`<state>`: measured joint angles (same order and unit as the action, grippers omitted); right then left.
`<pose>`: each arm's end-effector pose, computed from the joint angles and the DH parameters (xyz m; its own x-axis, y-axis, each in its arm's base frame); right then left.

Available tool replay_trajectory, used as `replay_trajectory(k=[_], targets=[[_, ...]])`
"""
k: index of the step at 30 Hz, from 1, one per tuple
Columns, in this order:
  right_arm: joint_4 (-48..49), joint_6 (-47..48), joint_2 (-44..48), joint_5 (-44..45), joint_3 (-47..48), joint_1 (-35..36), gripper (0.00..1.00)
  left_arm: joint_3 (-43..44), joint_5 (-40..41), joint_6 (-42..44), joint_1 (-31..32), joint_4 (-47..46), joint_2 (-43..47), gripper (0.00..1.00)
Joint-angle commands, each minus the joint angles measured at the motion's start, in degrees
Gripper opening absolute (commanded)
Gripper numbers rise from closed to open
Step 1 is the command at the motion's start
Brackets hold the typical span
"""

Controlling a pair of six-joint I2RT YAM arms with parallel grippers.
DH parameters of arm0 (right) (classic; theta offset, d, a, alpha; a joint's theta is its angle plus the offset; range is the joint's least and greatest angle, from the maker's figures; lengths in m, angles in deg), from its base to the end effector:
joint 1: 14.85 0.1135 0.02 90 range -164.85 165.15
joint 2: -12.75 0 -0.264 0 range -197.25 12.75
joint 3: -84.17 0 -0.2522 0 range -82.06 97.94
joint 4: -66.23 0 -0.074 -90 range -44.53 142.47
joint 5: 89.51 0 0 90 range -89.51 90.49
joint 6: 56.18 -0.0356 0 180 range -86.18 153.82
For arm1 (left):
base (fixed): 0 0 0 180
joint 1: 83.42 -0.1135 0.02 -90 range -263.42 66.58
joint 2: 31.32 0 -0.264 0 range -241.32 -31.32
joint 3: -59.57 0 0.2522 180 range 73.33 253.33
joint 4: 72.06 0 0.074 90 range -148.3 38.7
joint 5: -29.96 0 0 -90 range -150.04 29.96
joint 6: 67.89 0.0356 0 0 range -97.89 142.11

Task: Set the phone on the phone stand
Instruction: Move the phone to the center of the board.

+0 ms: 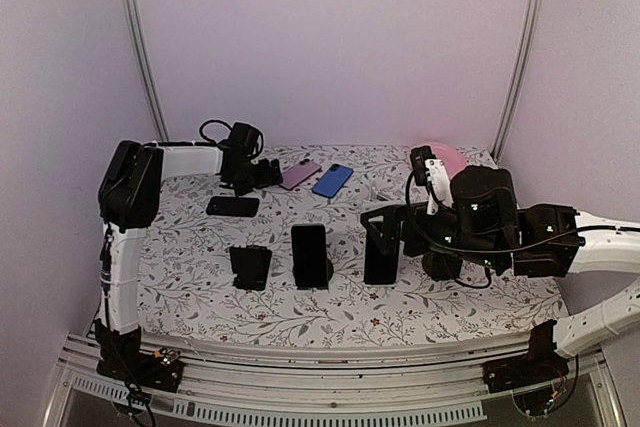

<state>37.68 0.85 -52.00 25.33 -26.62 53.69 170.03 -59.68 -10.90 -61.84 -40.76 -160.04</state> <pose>0.1075 0.2327 0.3285 -0.5085 0.0562 -0.8592 -0.5096 0.7847 0.3529 0.4611 -0.1821 0.1570 -0.7918 -0.2727 -0.5465 -0.0803 0.9335 -0.3494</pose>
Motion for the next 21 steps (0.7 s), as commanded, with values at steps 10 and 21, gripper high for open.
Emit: replay_trajectory(k=[10, 21], targets=[[-1.14, -1.13, 1.32, -0.47, -0.99, -0.42, 0.99, 4.47, -6.05, -0.07, -0.74, 3.85, -6.43, 0.97], [-0.01, -1.01, 0.53, -1.24, -1.04, -0.34, 0.99, -14.78, -1.23, 1.83, -0.84, -0.69, 6.41, 0.97]])
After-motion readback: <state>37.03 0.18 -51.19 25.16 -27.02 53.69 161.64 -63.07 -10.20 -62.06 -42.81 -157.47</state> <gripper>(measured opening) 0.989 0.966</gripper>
